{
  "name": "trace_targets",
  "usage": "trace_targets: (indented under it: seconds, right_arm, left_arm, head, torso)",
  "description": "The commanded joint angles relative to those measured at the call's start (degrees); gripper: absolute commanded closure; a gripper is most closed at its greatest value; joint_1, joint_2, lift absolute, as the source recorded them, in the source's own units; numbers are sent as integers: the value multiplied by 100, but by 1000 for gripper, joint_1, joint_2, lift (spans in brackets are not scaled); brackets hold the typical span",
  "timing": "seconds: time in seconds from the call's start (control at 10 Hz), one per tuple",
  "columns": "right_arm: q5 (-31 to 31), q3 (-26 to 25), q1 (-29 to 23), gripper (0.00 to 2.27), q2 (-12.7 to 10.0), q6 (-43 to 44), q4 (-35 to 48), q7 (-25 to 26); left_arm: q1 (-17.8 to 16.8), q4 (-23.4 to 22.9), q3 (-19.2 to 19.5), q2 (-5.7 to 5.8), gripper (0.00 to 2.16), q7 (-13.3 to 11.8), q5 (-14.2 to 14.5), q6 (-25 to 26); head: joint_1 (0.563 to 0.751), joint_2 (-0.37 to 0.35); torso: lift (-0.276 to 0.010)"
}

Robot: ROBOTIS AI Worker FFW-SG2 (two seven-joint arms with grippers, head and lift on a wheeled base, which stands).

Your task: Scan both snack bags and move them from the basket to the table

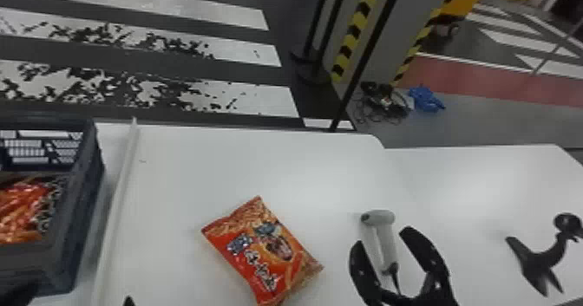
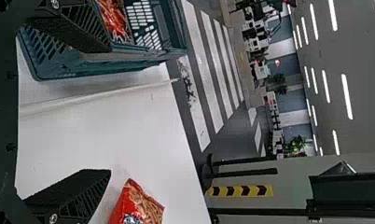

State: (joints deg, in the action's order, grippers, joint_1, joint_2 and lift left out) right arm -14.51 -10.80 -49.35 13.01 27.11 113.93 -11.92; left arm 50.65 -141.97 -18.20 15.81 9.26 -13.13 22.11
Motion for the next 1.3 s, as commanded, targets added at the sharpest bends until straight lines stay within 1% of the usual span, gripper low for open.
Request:
trace_targets:
  seconds: [0.0, 0.2, 0.4, 0.6, 0.7, 0.8, 0.9, 1.1, 1.2]
  right_arm:
    - [27, 8, 295, 107, 0, -1020, 217, -65]
    - [186, 104, 655, 110, 0, -2057, 349, -214]
    - [335, 289, 743, 107, -9, -2918, 578, -425]
    - [423, 421, 453, 107, 35, -3481, 1237, -513]
    - [449, 456, 400, 107, 44, -3797, 1404, -513]
    - [546, 553, 409, 107, 53, -3920, 1413, -513]
    - [651, 623, 409, 107, 53, -3920, 1404, -513]
    - [792, 667, 383, 107, 18, -3903, 1404, -513]
    - [1012, 772, 383, 107, 18, -3903, 1404, -513]
  left_arm:
    - [24, 91, -17, -16, 76, 6, 3, -17]
    - [-55, 231, -34, -51, 76, 6, 74, -105]
    - [-99, 328, -61, -69, 76, 6, 118, -193]
    - [-134, 346, -61, -60, 76, 6, 135, -176]
    - [-134, 363, -43, -60, 76, -3, 161, -193]
    - [-134, 389, 1, -43, 76, -3, 197, -193]
    - [-64, 407, 124, 1, 76, -29, 337, -246]
    - [-46, 697, 432, 10, 76, -179, 592, -562]
    - [-28, 882, 555, 10, 76, -223, 724, -738]
  head:
    - [695, -332]
    - [695, -298]
    - [695, -264]
    - [695, -228]
    - [695, -206]
    - [695, -195]
    - [695, -180]
    - [695, -145]
    - [695, -126]
  torso:
    - [-98]
    - [-98]
    - [-98]
    - [-98]
    - [-98]
    - [-98]
    - [-98]
    - [-98]
    - [-98]
